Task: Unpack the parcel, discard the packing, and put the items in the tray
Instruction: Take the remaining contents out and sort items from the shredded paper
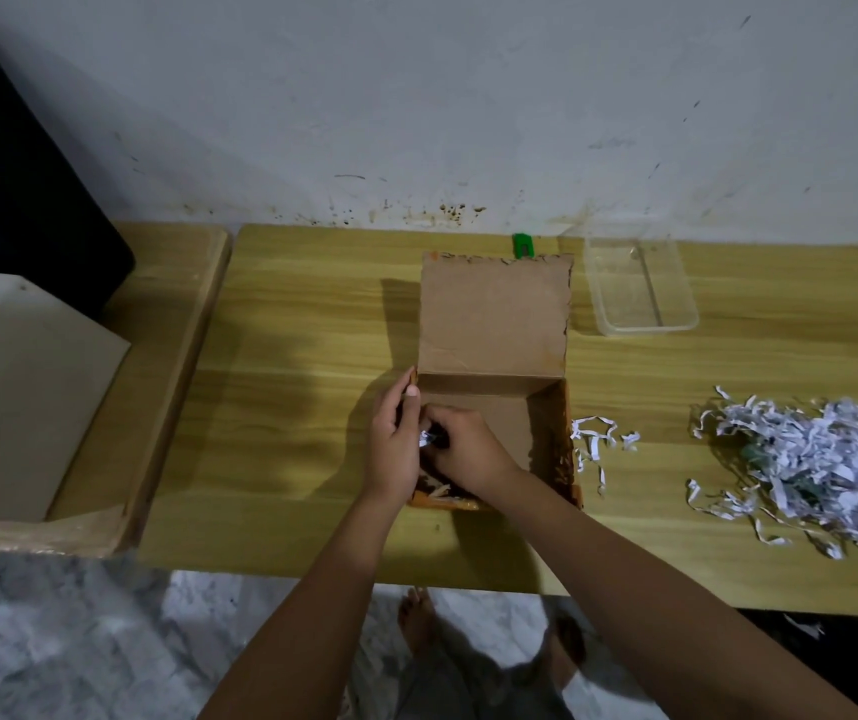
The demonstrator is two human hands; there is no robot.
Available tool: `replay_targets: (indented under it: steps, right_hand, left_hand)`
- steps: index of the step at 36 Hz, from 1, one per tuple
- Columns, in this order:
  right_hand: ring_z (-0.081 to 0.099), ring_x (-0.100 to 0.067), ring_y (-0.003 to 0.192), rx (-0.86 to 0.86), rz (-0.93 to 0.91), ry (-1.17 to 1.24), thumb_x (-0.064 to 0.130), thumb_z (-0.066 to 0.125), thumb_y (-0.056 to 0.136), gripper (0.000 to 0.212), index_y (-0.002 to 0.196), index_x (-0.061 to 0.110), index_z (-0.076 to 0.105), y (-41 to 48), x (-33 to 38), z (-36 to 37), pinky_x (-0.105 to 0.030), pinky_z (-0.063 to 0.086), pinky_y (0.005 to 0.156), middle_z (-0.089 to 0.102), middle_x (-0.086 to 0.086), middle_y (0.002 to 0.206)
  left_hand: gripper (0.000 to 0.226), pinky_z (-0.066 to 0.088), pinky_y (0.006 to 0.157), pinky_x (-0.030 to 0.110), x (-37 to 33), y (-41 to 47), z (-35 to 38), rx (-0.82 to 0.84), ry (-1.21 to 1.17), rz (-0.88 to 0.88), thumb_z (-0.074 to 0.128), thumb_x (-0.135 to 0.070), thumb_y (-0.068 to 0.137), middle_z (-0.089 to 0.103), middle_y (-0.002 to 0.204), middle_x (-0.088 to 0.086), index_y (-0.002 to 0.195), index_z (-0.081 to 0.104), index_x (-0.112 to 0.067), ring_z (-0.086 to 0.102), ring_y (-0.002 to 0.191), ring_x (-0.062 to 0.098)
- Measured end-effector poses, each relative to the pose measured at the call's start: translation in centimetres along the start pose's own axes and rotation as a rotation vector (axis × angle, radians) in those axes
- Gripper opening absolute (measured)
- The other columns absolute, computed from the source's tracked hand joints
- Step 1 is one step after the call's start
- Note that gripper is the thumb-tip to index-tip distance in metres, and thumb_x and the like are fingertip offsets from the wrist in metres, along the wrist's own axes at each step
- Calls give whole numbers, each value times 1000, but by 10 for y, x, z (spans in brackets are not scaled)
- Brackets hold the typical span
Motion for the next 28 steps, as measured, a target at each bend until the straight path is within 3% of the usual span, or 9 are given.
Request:
replay_targets:
  steps: [3, 6, 10, 12, 15, 18, 22, 28]
  right_hand:
    - [62, -27, 76, 13, 6, 6, -7, 57, 74, 9, 79, 0, 59, -5, 2, -5, -38, 51, 69, 67, -17, 80]
    - [59, -19, 74, -56, 6, 22, -6, 61, 76, 9, 77, 3, 60, -13, 6, -27, -16, 44, 66, 66, -8, 79]
    - [56, -5, 71, -298, 79, 151, 1, 71, 76, 9, 82, 2, 64, -26, 1, -86, -5, 39, 62, 62, 0, 79]
    - [55, 4, 67, -431, 110, 212, 2, 72, 75, 11, 81, 6, 63, -37, -8, -122, -4, 39, 62, 63, 1, 78]
    - [55, 2, 71, -612, 158, 215, 4, 73, 75, 17, 79, 13, 59, -61, -33, -174, -1, 39, 62, 61, 3, 77]
    - [56, -14, 74, -689, 248, 139, 3, 71, 76, 15, 82, 10, 60, -87, -66, -205, -16, 42, 68, 62, -2, 80]
    - [57, -23, 81, -688, 400, 5, 5, 69, 78, 15, 91, 0, 63, -112, -107, -216, -28, 40, 72, 65, -16, 88]
    - [62, -32, 99, -583, 501, -72, 2, 67, 75, 34, 109, 5, 65, -123, -126, -206, -34, 47, 86, 67, -19, 105]
  left_hand:
    - [36, 40, 107, 41, -2, -1, 0, 16, -4, -5, 44, -39, 94, 55, 133, -2, 129, 52, -31, 50, 124, 12]
    - [35, 41, 106, 38, -6, -1, 0, 22, -8, 1, 44, -33, 97, 55, 133, -1, 130, 52, -26, 50, 125, 13]
    - [35, 43, 103, 36, -7, 0, -1, 8, 12, -4, 43, -30, 98, 56, 131, -2, 131, 52, -23, 52, 120, 11]
    - [36, 47, 96, 28, -7, 0, 1, 22, 21, -2, 42, -30, 98, 56, 129, -4, 132, 51, -22, 54, 117, 9]
    - [36, 43, 89, 15, -11, 0, 1, 5, 48, 26, 40, -27, 99, 54, 130, -6, 133, 50, -19, 51, 116, 6]
    - [35, 41, 75, 1, -15, -1, 0, -25, 88, 53, 39, -23, 100, 54, 124, -7, 133, 50, -15, 50, 110, 3]
    - [35, 39, 74, -3, -15, -1, -1, -44, 93, 65, 40, -20, 99, 53, 123, -6, 132, 50, -13, 49, 112, 4]
    - [34, 37, 98, 21, -16, 0, 0, -29, 106, 88, 40, -16, 99, 55, 131, 3, 130, 52, -8, 50, 121, 12]
Point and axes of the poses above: each hand's wrist, its own y-axis towards the middle knuckle, its own z-axis out of the palm, x = y × z, the point moved 9 cm from there along y, towards the middle knuckle
